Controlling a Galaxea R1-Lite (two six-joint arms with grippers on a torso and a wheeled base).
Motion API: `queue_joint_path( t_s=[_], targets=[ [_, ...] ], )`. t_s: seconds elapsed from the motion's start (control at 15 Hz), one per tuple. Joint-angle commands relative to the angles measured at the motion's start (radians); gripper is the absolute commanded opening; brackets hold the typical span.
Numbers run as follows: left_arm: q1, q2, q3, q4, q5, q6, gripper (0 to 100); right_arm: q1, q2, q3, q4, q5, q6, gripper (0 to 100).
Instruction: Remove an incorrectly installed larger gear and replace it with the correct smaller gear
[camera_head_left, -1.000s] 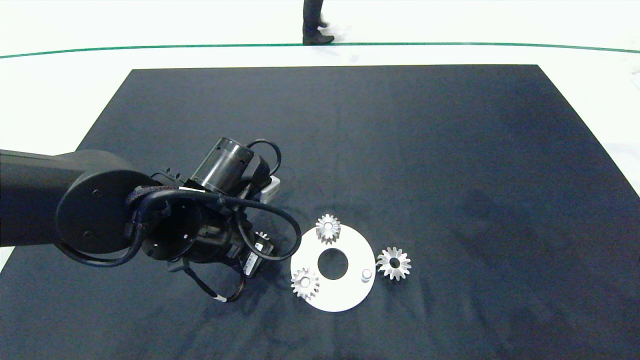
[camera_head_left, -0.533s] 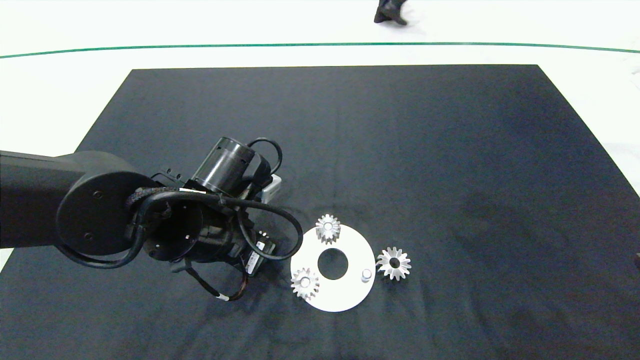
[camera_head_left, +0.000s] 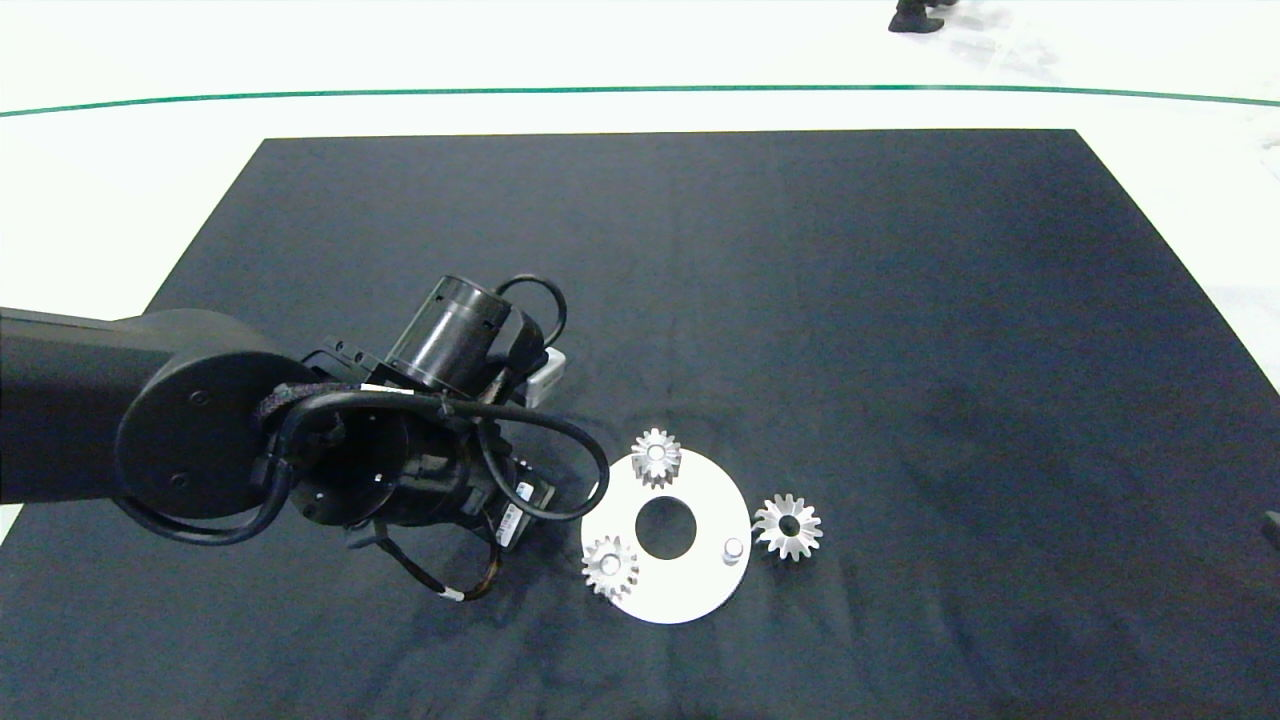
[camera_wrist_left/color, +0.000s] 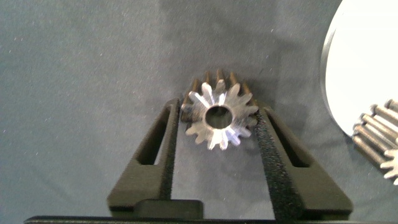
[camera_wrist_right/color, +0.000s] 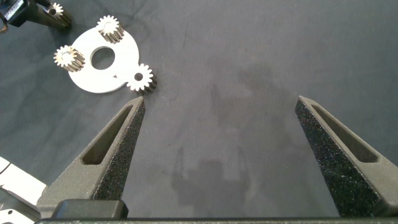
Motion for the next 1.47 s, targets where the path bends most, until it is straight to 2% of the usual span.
queue_joint_path(
  t_s=[0.07, 0.53, 0.8, 0.93, 1.13, 1.33, 1.47],
  targets=[
    [0.000, -0.003, 0.017, -0.012, 0.000, -0.002, 38, 0.001, 0.003, 0.002, 0.001, -0.001, -0.001, 100],
    [0.003, -0.040, 0.026, -0.010, 0.000, -0.009, 24, 0.001, 0.004, 0.007, 0.001, -0.001, -0.001, 100],
    [-0.014, -0.123, 0.033, -0.006, 0.000, -0.052, 15, 0.001, 0.004, 0.008, 0.001, -0.001, -0.001, 100],
    [-0.083, -0.177, 0.043, 0.028, 0.000, -0.081, 13, 0.001, 0.004, 0.008, 0.001, -0.001, -0.001, 100],
    [-0.249, -0.201, 0.038, 0.074, 0.002, -0.147, 13, 0.001, 0.004, 0.008, 0.001, 0.000, -0.003, 100],
    [-0.319, -0.170, -0.008, 0.073, 0.002, -0.141, 13, 0.001, 0.004, 0.008, 0.000, 0.005, -0.003, 100],
    [-0.350, -0.095, -0.042, 0.073, 0.002, -0.117, 13, 0.001, 0.006, 0.010, 0.000, 0.017, -0.004, 100]
  ],
)
